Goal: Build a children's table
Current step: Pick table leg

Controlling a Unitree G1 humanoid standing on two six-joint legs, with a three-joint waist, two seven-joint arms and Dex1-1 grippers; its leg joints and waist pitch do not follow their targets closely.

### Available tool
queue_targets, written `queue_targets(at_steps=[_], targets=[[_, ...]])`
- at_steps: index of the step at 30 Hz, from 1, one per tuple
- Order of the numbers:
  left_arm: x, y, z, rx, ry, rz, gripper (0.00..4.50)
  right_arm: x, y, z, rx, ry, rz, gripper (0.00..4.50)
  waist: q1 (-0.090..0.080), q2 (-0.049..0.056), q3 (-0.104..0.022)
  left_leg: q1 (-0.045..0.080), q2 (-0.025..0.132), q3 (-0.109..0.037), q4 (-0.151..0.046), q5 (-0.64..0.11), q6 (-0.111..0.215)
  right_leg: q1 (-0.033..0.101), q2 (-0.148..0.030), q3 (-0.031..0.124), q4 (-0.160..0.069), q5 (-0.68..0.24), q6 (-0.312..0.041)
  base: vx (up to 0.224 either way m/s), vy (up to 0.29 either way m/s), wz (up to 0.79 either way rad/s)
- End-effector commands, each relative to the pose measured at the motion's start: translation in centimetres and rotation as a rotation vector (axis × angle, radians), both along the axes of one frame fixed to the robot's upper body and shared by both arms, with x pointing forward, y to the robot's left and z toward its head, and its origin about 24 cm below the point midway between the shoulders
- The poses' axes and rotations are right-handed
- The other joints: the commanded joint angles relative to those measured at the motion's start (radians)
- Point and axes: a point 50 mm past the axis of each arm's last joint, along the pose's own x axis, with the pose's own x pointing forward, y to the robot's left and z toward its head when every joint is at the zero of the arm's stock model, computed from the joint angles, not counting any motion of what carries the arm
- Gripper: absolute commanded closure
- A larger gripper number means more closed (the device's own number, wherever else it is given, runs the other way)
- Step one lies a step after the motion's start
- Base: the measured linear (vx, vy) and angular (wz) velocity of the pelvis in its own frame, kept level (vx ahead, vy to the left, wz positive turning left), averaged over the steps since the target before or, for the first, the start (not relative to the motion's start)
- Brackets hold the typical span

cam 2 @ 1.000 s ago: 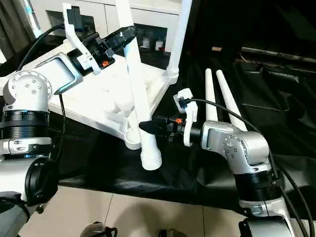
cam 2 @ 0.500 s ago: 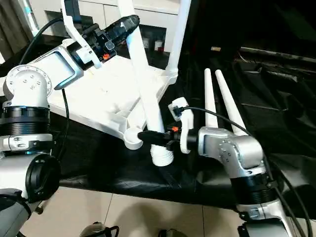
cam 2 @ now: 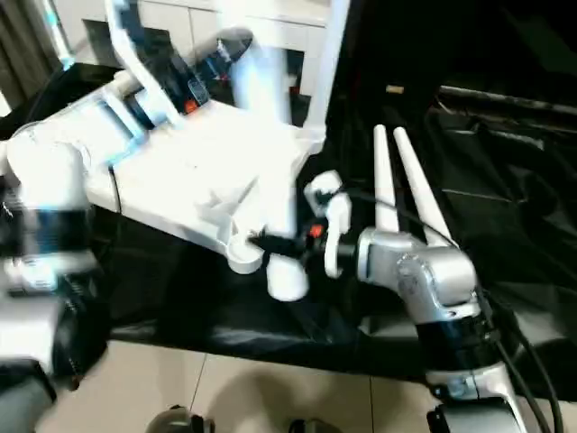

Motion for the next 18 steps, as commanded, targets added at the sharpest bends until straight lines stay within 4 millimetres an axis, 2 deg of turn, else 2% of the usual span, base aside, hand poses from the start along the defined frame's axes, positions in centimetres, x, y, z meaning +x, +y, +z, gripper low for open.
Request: queue_targets(at_steps=[1,5,12,13,16,18], targets=[[-0.6,-1.2,-0.3,0.037,0.001,-0.03,1.61,0.2,-0.3,0.7,0.005,-0.03,-0.017,2.58,0.001,-0.001,-0.082,0.014,0.012,0.001,-0.066,-0.154,-0.02,0.068,-0.067,0.038,-0.078,-0.336,-0.098,0.0,0.0,0.0],[-1.1,-2.2,-1.1,0.035,0.024,-0.034,1.5,0.3,-0.2,0.9,0.002,-0.039,-0.017,2.59,-0.001,-0.005,-0.082,0.013,0.011,0.001,-0.065,-0.156,-0.018,0.069,-0.067,0.037,-0.083,-0.362,-0.079,0.0,0.0,0.0],[-1.1,-2.7,-1.4,0.119,0.0,0.014,1.5,0.6,-0.3,0.9,-0.058,-0.07,-0.036,2.59,-0.004,-0.004,-0.082,0.011,0.011,-0.001,-0.066,-0.149,-0.017,0.065,-0.065,0.036,-0.088,-0.393,-0.035,0.0,0.0,0.0],[-1.1,-2.9,-1.5,0.152,-0.01,0.034,1.21,0.8,-0.2,0.8,-0.096,-0.089,-0.049,2.59,-0.003,-0.004,-0.082,0.011,0.01,-0.001,-0.066,-0.148,-0.018,0.065,-0.065,0.036,-0.087,-0.392,-0.035,0.0,0.0,0.0],[-0.9,-3.3,-1.9,0.182,-0.009,0.086,1.08,1.1,0.0,0.7,-0.165,-0.133,-0.08,2.59,-0.006,-0.004,-0.082,0.01,0.009,0.0,-0.065,-0.149,-0.024,0.064,-0.063,0.035,-0.089,-0.397,-0.026,0.0,0.0,0.0],[-0.6,-3.4,-2.1,0.192,0.002,0.135,0.78,1.2,0.4,0.8,-0.171,-0.147,-0.092,2.59,-0.006,-0.004,-0.082,0.009,0.008,-0.001,-0.065,-0.149,-0.021,0.065,-0.062,0.035,-0.09,-0.395,-0.026,0.0,0.0,0.0]])
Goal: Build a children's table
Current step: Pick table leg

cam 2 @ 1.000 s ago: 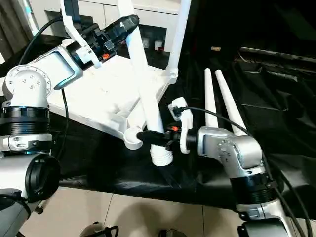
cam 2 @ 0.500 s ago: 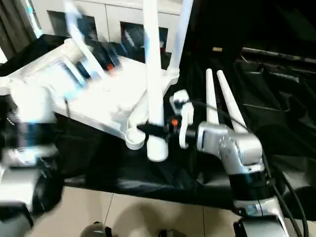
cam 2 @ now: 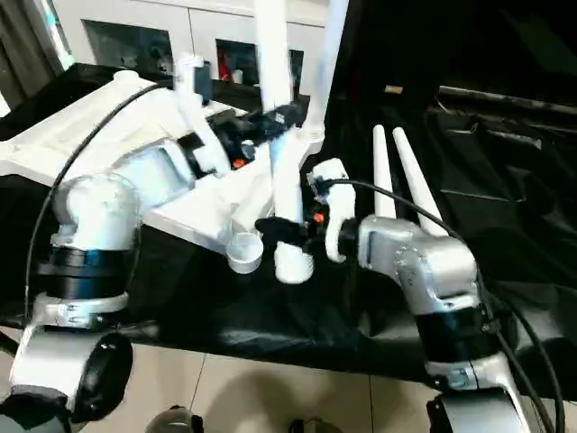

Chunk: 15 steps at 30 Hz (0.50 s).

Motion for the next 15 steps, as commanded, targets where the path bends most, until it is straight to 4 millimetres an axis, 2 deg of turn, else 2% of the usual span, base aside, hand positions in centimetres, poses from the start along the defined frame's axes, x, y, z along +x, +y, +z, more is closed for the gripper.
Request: queue_targets(at_steps=[1,4,6,8,10,11,13,15], targets=[[0.35,-0.13,-0.15,0.018,0.002,0.059,0.69,0.32,0.31,0.91,-0.017,-0.061,-0.013,2.59,-0.002,-0.004,-0.083,0.01,0.009,-0.001,-0.065,-0.15,-0.02,0.065,-0.063,0.035,-0.089,-0.393,-0.026,0.0,0.0,0.0],[0.82,0.1,-0.15,-0.004,0.016,0.123,0.55,0.36,0.73,0.97,-0.013,-0.071,-0.022,2.59,-0.002,-0.004,-0.083,0.01,0.007,0.0,-0.064,-0.156,-0.015,0.064,-0.061,0.034,-0.091,-0.393,-0.021,0.0,0.0,0.0],[1.2,0.43,-0.09,-0.026,0.033,0.182,0.86,0.37,0.96,0.95,-0.016,-0.078,-0.027,2.59,-0.004,-0.004,-0.082,0.01,0.006,-0.001,-0.064,-0.163,-0.013,0.064,-0.06,0.032,-0.092,-0.398,-0.02,0.0,0.0,0.0],[1.28,0.54,-0.02,-0.037,0.031,0.199,0.9,0.39,1.07,0.93,-0.021,-0.083,-0.029,2.59,-0.003,-0.003,-0.083,0.01,0.007,-0.002,-0.065,-0.162,-0.013,0.064,-0.06,0.032,-0.091,-0.397,-0.017,0.0,0.0,0.0],[1.19,0.5,-0.03,-0.045,0.031,0.197,1.11,0.4,1.18,0.9,-0.024,-0.087,-0.032,2.59,-0.003,-0.003,-0.083,0.011,0.008,-0.002,-0.065,-0.164,-0.013,0.063,-0.061,0.033,-0.091,-0.394,-0.019,0.0,0.0,0.0],[1.08,0.43,-0.11,-0.049,0.035,0.195,1.37,0.41,1.24,0.87,-0.027,-0.089,-0.034,2.59,-0.004,-0.003,-0.083,0.01,0.008,-0.001,-0.065,-0.162,-0.013,0.063,-0.061,0.033,-0.09,-0.39,-0.022,0.0,0.0,0.0],[1.06,0.36,-0.16,-0.054,0.039,0.199,1.35,0.46,1.23,0.87,-0.031,-0.092,-0.036,2.59,-0.004,-0.005,-0.083,0.011,0.009,-0.002,-0.065,-0.159,-0.011,0.062,-0.061,0.033,-0.089,-0.379,-0.028,0.0,0.0,0.0],[0.93,0.26,-0.16,-0.07,0.041,0.19,1.64,0.49,1.26,0.9,-0.028,-0.093,-0.037,2.59,-0.004,-0.004,-0.082,0.011,0.009,-0.001,-0.065,-0.16,-0.01,0.063,-0.061,0.034,-0.088,-0.375,-0.033,0.0,0.0,0.0]])
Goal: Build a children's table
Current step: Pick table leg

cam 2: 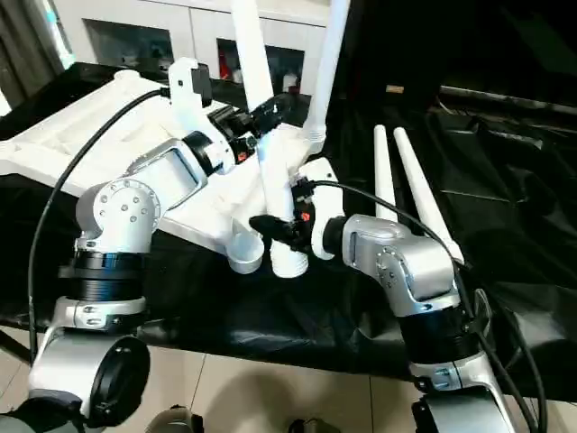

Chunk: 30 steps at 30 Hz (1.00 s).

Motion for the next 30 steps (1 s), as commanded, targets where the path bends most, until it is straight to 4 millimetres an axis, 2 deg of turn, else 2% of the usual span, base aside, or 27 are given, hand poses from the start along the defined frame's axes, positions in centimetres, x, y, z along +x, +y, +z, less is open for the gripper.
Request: queue_targets(at_steps=[1,5,6,9,12,18,19,21,26,28,30], targets=[[-0.1,0.0,0.4,-0.01,-0.014,0.01,1.64,0.3,0.1,1.1,0.003,-0.054,0.0,2.59,-0.003,-0.004,-0.082,0.011,0.009,-0.001,-0.066,-0.162,-0.011,0.063,-0.062,0.034,-0.087,-0.376,-0.034,0.0,0.0,0.0],[-0.3,0.0,0.5,-0.035,-0.017,-0.01,1.97,0.5,0.2,1.4,0.074,-0.044,-0.001,2.59,-0.003,-0.004,-0.082,0.012,0.008,-0.001,-0.065,-0.167,-0.01,0.063,-0.062,0.034,-0.088,-0.386,-0.031,0.0,0.0,0.0],[-0.3,0.0,0.5,-0.036,-0.019,-0.02,2.16,0.5,0.0,1.5,0.114,-0.026,0.003,2.03,-0.004,-0.004,-0.082,0.012,0.009,-0.001,-0.065,-0.17,-0.007,0.062,-0.063,0.034,-0.088,-0.383,-0.038,0.0,0.0,0.0],[-0.4,0.1,0.6,-0.037,-0.031,-0.046,2.33,0.4,-0.3,1.6,0.144,-0.01,0.02,1.83,-0.005,-0.004,-0.081,0.011,0.008,-0.001,-0.066,-0.17,-0.004,0.063,-0.06,0.033,-0.089,-0.381,-0.032,0.0,0.0,0.0],[-0.8,0.2,1.1,-0.057,-0.076,-0.174,2.63,0.0,-1.2,1.7,0.164,0.001,0.071,1.47,0.0,-0.003,-0.082,0.013,0.008,0.0,-0.065,-0.158,0.0,0.063,-0.062,0.035,-0.087,-0.383,-0.03,0.0,0.0,0.0],[-1.8,1.6,2.3,-0.114,-0.122,-0.404,2.73,-1.4,-2.7,1.8,0.228,0.042,0.194,1.45,0.003,-0.001,-0.082,0.014,0.011,0.0,-0.066,-0.151,0.004,0.066,-0.063,0.035,-0.08,-0.341,-0.076,0.0,0.0,0.0],[-2.1,1.7,2.4,-0.112,-0.13,-0.449,2.73,-1.6,-2.8,1.8,0.233,0.045,0.214,1.45,0.003,0.004,-0.082,0.015,0.011,-0.001,-0.066,-0.158,0.001,0.065,-0.063,0.035,-0.08,-0.345,-0.08,0.0,0.0,0.0],[-2.8,2.0,2.6,-0.102,-0.146,-0.544,2.73,-2.1,-3.0,1.9,0.237,0.052,0.257,1.45,0.004,0.003,-0.081,0.017,0.012,0.0,-0.067,-0.162,-0.001,0.066,-0.064,0.036,-0.08,-0.354,-0.086,0.0,0.0,0.0],[-3.3,2.0,2.7,-0.072,-0.18,-0.624,2.73,-2.5,-3.0,1.7,0.228,0.063,0.299,1.45,0.001,0.002,-0.078,0.017,0.012,0.0,-0.068,-0.178,-0.009,0.064,-0.065,0.036,-0.085,-0.392,-0.086,0.0,0.0,0.0],[-3.4,2.0,2.7,-0.07,-0.193,-0.644,2.73,-2.5,-3.1,1.5,0.22,0.073,0.295,1.78,0.002,0.0,-0.078,0.017,0.012,0.0,-0.068,-0.177,-0.012,0.064,-0.067,0.037,-0.085,-0.408,-0.078,0.0,0.0,0.0],[-3.3,2.0,2.7,-0.074,-0.19,-0.648,2.73,-2.5,-3.1,1.5,0.226,0.077,0.3,1.81,0.002,0.0,-0.079,0.017,0.012,0.0,-0.067,-0.177,-0.015,0.064,-0.066,0.036,-0.087,-0.421,-0.069,0.0,0.0,0.0]])
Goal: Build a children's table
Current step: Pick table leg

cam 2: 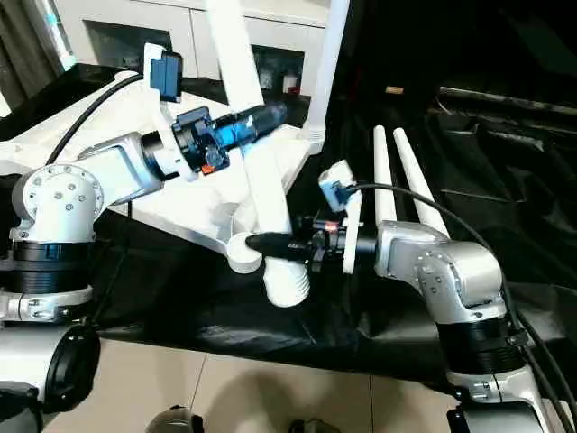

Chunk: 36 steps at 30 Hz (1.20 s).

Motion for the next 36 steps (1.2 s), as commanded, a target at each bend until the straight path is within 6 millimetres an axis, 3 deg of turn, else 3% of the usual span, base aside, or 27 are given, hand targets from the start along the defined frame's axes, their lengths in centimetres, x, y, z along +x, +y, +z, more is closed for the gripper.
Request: queue_targets(at_steps=[1,3,10,12,17,23,26,34,36], targets=[[-0.4,-0.7,0.6,-0.008,-0.023,-0.064,2.73,0.2,-0.9,-0.1,-0.024,0.009,-0.04,1.81,0.0,0.0,-0.079,0.014,0.012,-0.001,-0.067,-0.176,-0.014,0.064,-0.066,0.036,-0.088,-0.419,-0.068,0.0,0.0,0.0],[-0.5,-0.7,0.6,-0.009,-0.023,-0.07,2.73,0.2,-0.7,-0.1,-0.023,0.007,-0.036,2.17,0.001,0.0,-0.08,0.014,0.013,-0.001,-0.067,-0.166,-0.014,0.064,-0.066,0.036,-0.085,-0.4,-0.072,0.0,0.0,0.0],[0.1,-0.4,0.8,-0.036,-0.041,0.008,2.73,0.6,-0.1,-0.2,-0.033,-0.02,-0.076,2.48,0.001,0.0,-0.081,0.014,0.013,0.0,-0.067,-0.16,-0.015,0.064,-0.066,0.037,-0.082,-0.375,-0.085,0.0,0.0,0.0],[1.3,-0.3,0.5,-0.024,0.02,0.139,2.17,0.9,0.4,-0.2,-0.043,-0.038,-0.122,2.52,-0.002,-0.002,-0.079,0.012,0.011,0.001,-0.066,-0.167,-0.019,0.064,-0.064,0.036,-0.084,-0.382,-0.08,0.0,0.0,0.0],[2.1,-1.1,-0.5,0.089,0.017,0.339,1.61,1.8,1.7,-0.1,-0.061,-0.071,-0.223,2.6,-0.004,-0.003,-0.081,0.013,0.014,-0.004,-0.069,-0.169,-0.029,0.063,-0.067,0.035,-0.089,-0.412,-0.047,0.0,0.0,0.0],[2.2,-2.3,-1.3,0.102,0.072,0.479,1.49,2.3,3.0,0.4,-0.059,-0.098,-0.293,2.6,-0.005,-0.004,-0.083,0.01,0.013,-0.002,-0.068,-0.149,-0.025,0.065,-0.064,0.037,-0.081,-0.34,-0.058,0.0,0.0,0.0],[2.6,-2.4,-1.3,0.066,0.103,0.551,1.85,2.4,3.3,0.5,-0.063,-0.101,-0.312,2.61,-0.006,-0.006,-0.082,0.01,0.011,-0.001,-0.068,-0.158,-0.02,0.065,-0.064,0.037,-0.084,-0.348,-0.056,0.0,0.0,0.0],[2.5,-2.5,-1.1,0.056,0.113,0.578,2.58,2.7,3.5,0.6,-0.085,-0.113,-0.348,2.61,-0.006,-0.007,-0.081,0.01,0.008,-0.002,-0.067,-0.172,-0.019,0.061,-0.064,0.034,-0.093,-0.42,-0.007,0.0,0.0,0.0],[2.5,-2.4,-1.1,0.028,0.131,0.574,2.62,2.8,3.4,0.7,-0.054,-0.086,-0.342,2.05,-0.009,-0.007,-0.081,0.01,0.008,-0.002,-0.067,-0.171,-0.017,0.06,-0.063,0.033,-0.093,-0.414,-0.007,0.0,0.0,0.0]])
